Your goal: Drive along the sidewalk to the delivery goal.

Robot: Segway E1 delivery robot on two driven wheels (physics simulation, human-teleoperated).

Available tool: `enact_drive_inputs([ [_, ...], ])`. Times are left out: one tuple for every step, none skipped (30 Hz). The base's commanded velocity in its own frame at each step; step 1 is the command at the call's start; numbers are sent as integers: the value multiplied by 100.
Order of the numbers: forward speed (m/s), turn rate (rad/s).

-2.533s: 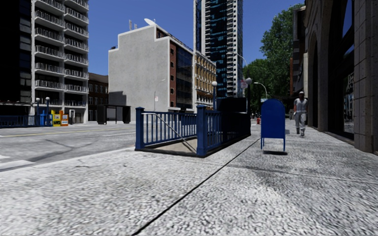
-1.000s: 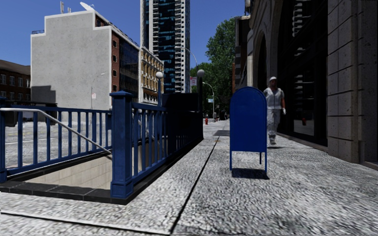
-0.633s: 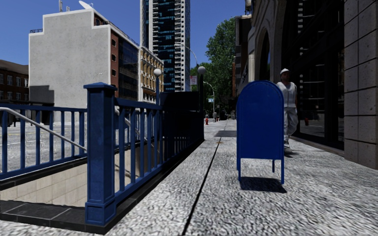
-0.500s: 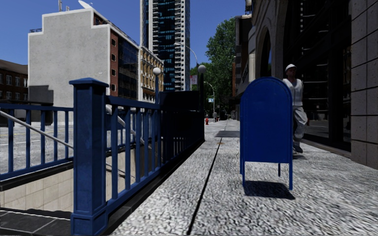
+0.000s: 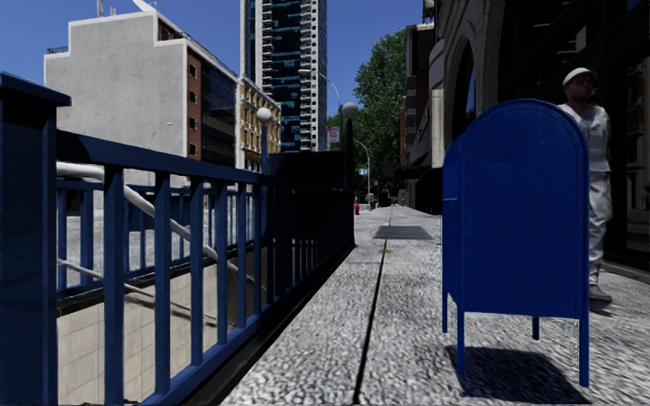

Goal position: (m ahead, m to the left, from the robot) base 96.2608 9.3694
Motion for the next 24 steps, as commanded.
enact_drive_inputs([
  [115,0],
  [112,0],
  [111,0],
  [110,0],
  [108,0],
  [108,0],
  [105,0],
  [103,0],
  [102,0],
  [99,0],
  [99,0],
  [95,0],
  [91,0],
  [86,0],
  [83,0],
  [83,0],
  [83,0],
  [83,-1],
  [83,-13],
  [83,-24],
  [83,-24],
  [83,-31],
  [83,-33],
  [83,-34],
])
